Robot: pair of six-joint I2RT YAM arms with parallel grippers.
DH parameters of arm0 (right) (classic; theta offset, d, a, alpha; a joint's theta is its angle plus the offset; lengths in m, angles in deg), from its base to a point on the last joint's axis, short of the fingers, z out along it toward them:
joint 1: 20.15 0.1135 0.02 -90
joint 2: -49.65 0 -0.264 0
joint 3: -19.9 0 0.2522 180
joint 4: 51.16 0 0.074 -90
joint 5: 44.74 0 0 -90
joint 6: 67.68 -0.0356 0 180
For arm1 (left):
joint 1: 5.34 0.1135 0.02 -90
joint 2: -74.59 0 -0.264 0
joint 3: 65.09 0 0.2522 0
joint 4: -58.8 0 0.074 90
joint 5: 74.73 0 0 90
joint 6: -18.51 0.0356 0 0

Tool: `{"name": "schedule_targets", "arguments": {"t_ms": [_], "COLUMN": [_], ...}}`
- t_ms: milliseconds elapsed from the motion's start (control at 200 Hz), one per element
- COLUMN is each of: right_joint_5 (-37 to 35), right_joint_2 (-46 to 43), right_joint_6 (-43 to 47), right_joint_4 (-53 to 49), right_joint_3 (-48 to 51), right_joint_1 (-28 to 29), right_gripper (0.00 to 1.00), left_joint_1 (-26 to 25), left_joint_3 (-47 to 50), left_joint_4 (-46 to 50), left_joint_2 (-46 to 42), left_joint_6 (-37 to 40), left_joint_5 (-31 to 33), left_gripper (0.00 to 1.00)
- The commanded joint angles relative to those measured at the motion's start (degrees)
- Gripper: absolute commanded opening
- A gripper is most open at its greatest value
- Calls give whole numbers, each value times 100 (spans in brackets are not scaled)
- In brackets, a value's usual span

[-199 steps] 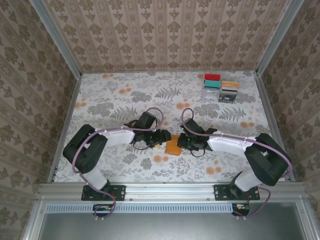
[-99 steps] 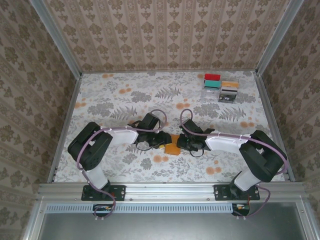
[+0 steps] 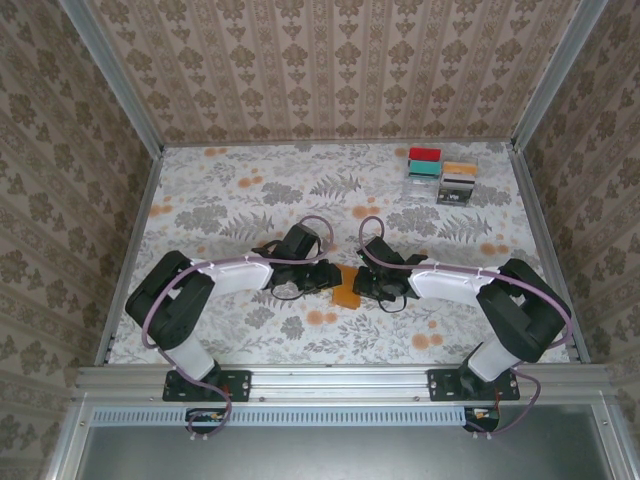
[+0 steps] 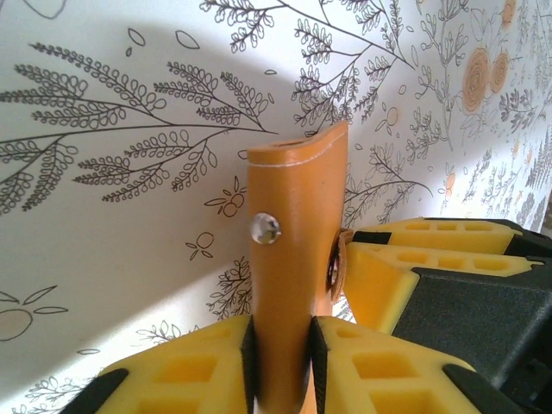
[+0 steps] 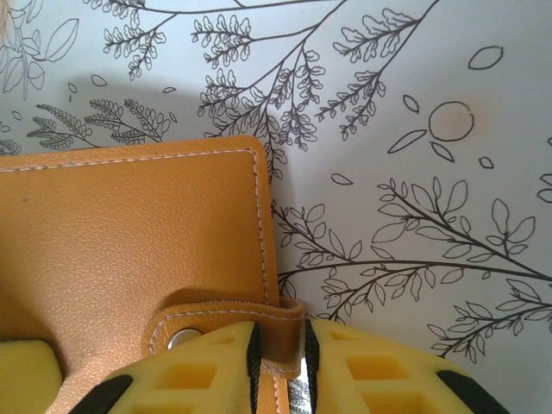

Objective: Put the credit cards into the card holder
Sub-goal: Pick up the card holder at the bottom-center of the table, then open the button on the card holder.

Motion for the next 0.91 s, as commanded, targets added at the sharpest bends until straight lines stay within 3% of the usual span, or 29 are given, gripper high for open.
{"name": "schedule_targets", "arguments": {"t_ms": [0,305,620,805,900], "right_joint_5": [-152,-26,268,-43,-445], "right_joint_2": [108,-316,137,582,771], "right_joint_6": [-70,-136,30,74,76], "right_joint_4": [-366,-160,10,-459,-820], "right_joint_3": [-89,-194,-524,-575,-583], "right_joint_1": [-4,16,79,220,334], "right_gripper": [24,29,38,42,39], "left_joint_1": [-49,-49,-44,-41,-41], "left_joint_3": [7,16,-32,-9,-3], "left_joint_4": [-99,-209,-215,-210,-201], "left_joint_2": [-151,-154,-126,-166,-195], "left_joint_6": [119,125,127,136,142], "left_joint_5": [-24,-76,-71,-53,-22], "left_gripper": [20,10,10,10,10]}}
